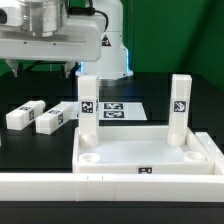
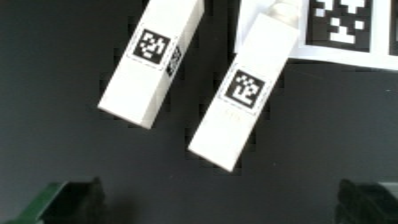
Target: Assemble desk
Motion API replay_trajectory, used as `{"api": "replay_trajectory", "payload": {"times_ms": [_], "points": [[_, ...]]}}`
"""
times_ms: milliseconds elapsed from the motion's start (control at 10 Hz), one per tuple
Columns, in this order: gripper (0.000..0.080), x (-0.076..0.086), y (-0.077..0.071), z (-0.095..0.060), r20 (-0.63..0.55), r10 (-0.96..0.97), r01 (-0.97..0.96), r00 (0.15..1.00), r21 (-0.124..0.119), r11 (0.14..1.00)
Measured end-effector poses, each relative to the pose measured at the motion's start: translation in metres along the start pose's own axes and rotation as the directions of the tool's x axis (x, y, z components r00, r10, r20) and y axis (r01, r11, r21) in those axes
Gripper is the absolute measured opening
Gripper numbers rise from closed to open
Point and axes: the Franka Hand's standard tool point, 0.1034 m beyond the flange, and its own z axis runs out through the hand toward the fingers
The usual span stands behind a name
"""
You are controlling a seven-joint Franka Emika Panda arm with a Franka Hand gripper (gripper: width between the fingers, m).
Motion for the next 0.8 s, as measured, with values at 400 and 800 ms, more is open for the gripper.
{"api": "replay_trajectory", "payload": {"times_ms": [400,800], "points": [[0.0649,-0.002,-0.001,0.004,0.012,0.012,-0.013,1.000,0.018,1.000],[0.0649,-0.007,0.023,0.027,0.129,0.234,-0.258,0.964,0.224,0.940]]}}
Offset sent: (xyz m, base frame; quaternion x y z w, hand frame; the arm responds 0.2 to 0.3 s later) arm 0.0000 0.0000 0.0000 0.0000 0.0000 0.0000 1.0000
